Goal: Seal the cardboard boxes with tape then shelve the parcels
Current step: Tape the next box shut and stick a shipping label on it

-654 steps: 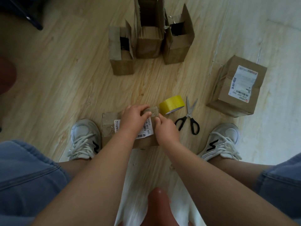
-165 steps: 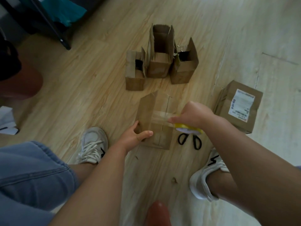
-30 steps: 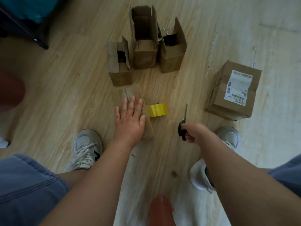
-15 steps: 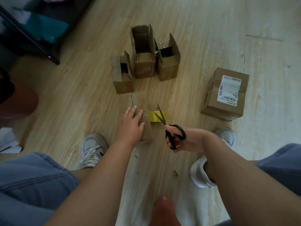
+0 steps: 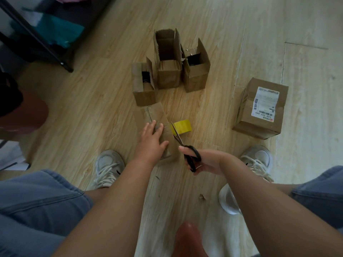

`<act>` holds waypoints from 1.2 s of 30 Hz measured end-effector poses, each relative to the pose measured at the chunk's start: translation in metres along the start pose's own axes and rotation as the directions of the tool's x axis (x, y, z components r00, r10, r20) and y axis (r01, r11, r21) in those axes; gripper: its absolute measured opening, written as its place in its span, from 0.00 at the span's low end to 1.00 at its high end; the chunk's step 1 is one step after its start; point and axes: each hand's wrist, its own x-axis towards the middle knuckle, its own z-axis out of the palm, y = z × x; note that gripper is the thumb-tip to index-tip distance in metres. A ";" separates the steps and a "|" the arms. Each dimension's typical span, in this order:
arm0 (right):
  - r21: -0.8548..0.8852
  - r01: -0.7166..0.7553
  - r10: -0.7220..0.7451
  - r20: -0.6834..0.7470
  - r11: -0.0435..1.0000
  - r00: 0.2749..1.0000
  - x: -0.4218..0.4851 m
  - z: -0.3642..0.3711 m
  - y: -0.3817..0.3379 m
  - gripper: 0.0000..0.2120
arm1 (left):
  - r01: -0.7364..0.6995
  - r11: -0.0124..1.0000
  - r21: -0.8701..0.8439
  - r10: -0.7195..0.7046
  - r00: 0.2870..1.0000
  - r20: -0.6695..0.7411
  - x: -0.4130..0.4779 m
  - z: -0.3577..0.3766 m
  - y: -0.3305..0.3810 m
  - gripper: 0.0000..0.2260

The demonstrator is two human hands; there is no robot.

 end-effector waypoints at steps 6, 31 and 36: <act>-0.110 0.027 -0.049 -0.204 0.994 0.978 0.020 0.014 -0.009 0.28 | -0.004 1.000 0.015 0.004 1.000 0.008 0.001 0.003 -0.002 0.29; -0.143 0.056 -0.102 -0.338 0.988 0.936 0.016 0.026 -0.011 0.24 | -0.005 1.000 0.008 0.005 1.000 0.006 0.001 0.004 -0.003 0.29; -0.115 0.082 -0.117 -0.335 0.990 0.935 0.013 0.024 -0.012 0.25 | -0.011 1.000 0.004 0.011 1.000 -0.002 0.000 0.005 -0.003 0.29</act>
